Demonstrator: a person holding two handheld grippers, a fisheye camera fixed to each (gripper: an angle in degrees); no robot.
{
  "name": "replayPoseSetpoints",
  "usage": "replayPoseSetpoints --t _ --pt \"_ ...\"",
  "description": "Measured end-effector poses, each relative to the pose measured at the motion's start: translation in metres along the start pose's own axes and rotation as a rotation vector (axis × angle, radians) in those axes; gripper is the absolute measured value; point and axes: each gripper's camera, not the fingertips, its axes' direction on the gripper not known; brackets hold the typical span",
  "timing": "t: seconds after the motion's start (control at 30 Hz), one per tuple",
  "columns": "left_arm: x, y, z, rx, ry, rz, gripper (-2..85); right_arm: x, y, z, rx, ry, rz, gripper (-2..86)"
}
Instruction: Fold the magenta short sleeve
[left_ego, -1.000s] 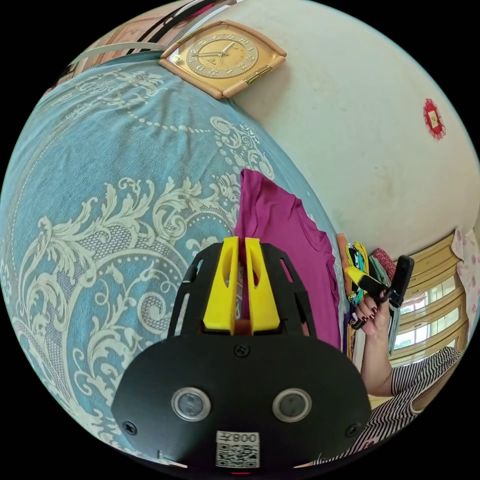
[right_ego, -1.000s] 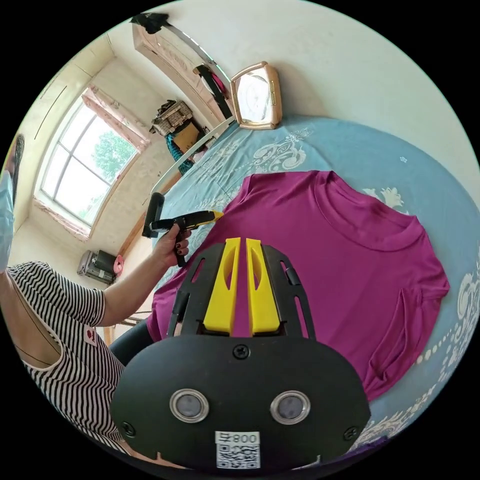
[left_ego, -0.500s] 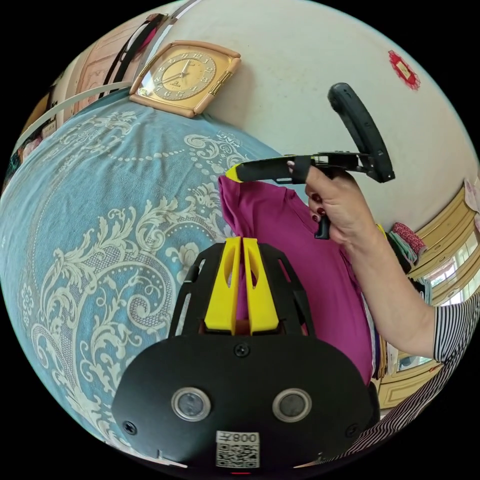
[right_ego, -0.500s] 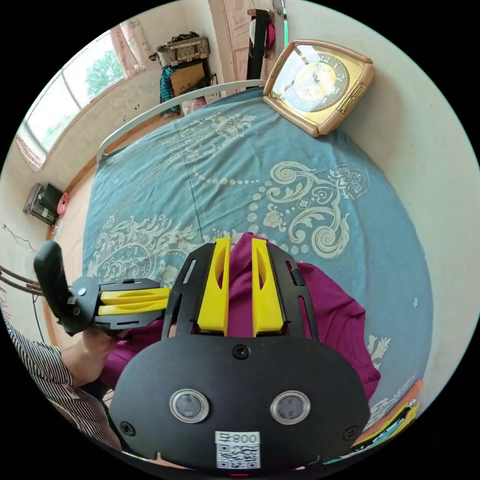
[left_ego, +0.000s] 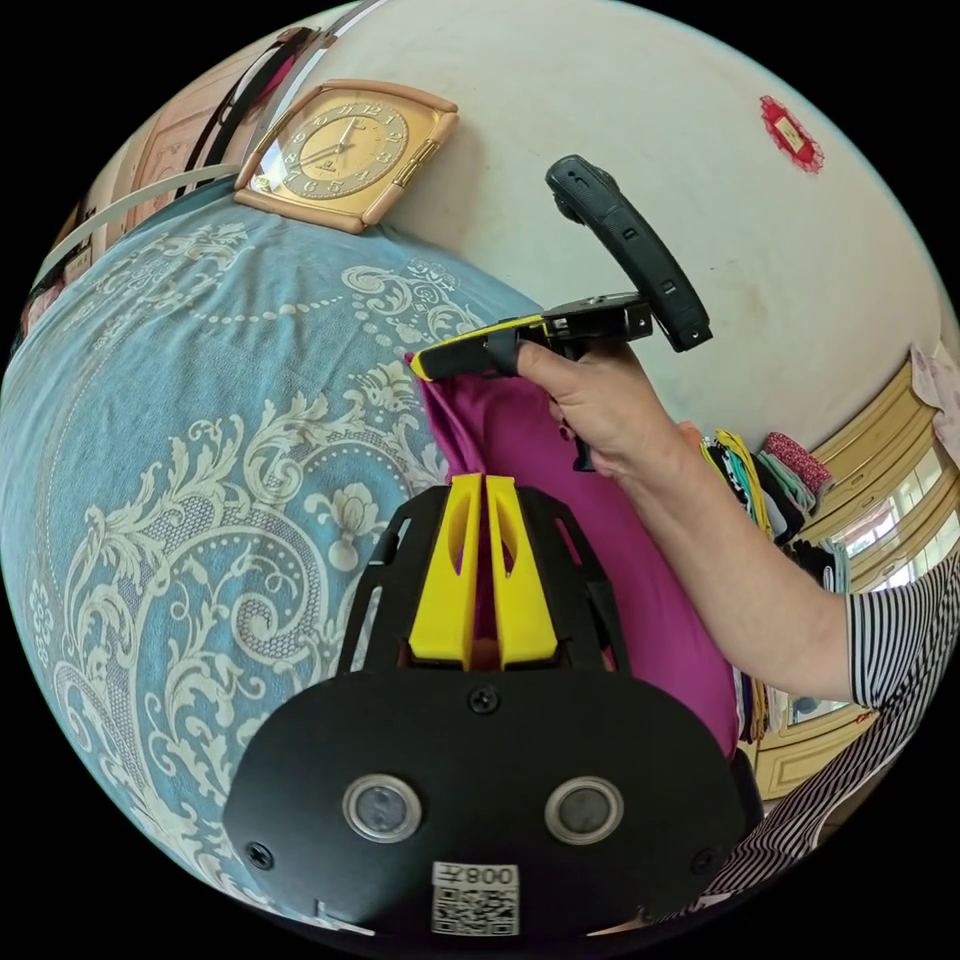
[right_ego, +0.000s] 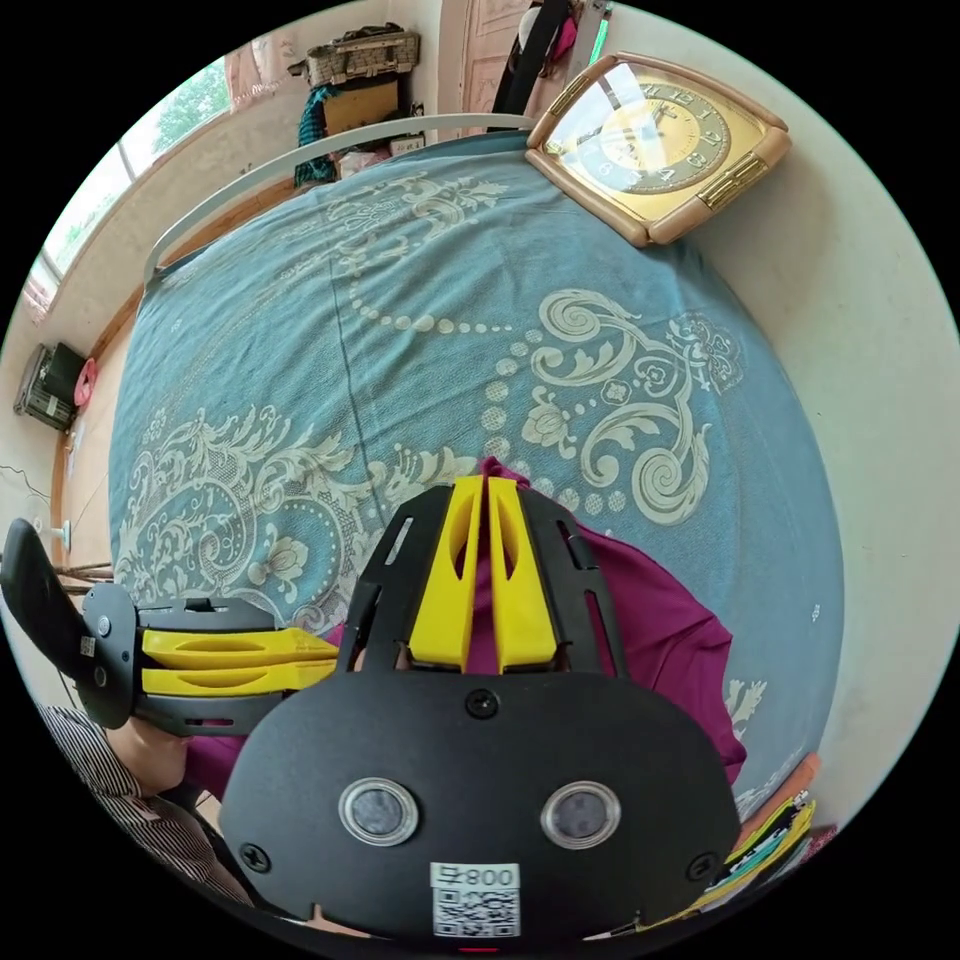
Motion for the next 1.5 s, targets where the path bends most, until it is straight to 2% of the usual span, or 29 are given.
replayPoseSetpoints --t 0.3,0.5,0.67,0.9,1.0,1.13,1.3,1.5 --pt "0.032 -0.006 -0.006 -0.051 0.037 0.12 0.8 0.074 0.02 -0.026 0.172 -0.37 0.161 0.5" --pt "0.058 -0.01 0.009 -0.166 0.062 0.207 0.8 0.118 0.054 -0.027 0.183 -0.472 0.261 0.6" --pt "0.077 -0.011 0.024 -0.254 0.016 0.259 0.9 0.136 0.066 -0.013 0.155 -0.513 0.328 0.7" --pt "0.09 -0.012 0.037 -0.316 0.058 0.256 1.1 0.151 0.084 -0.013 0.176 -0.45 0.43 0.5" --pt "0.093 -0.013 0.033 -0.295 0.158 0.256 0.9 0.143 0.088 -0.022 0.209 -0.404 0.395 0.2" --pt "0.093 -0.012 0.027 -0.23 0.102 0.206 0.4 0.122 0.08 -0.028 0.222 -0.38 0.276 0.1" --pt "0.102 -0.009 0.043 -0.306 0.067 0.222 0.2 0.104 0.055 0.001 0.107 -0.251 0.195 0.1" --pt "0.111 -0.006 0.04 -0.277 0.032 0.214 0.2 0.102 0.046 0.02 0.113 -0.288 0.172 0.0"
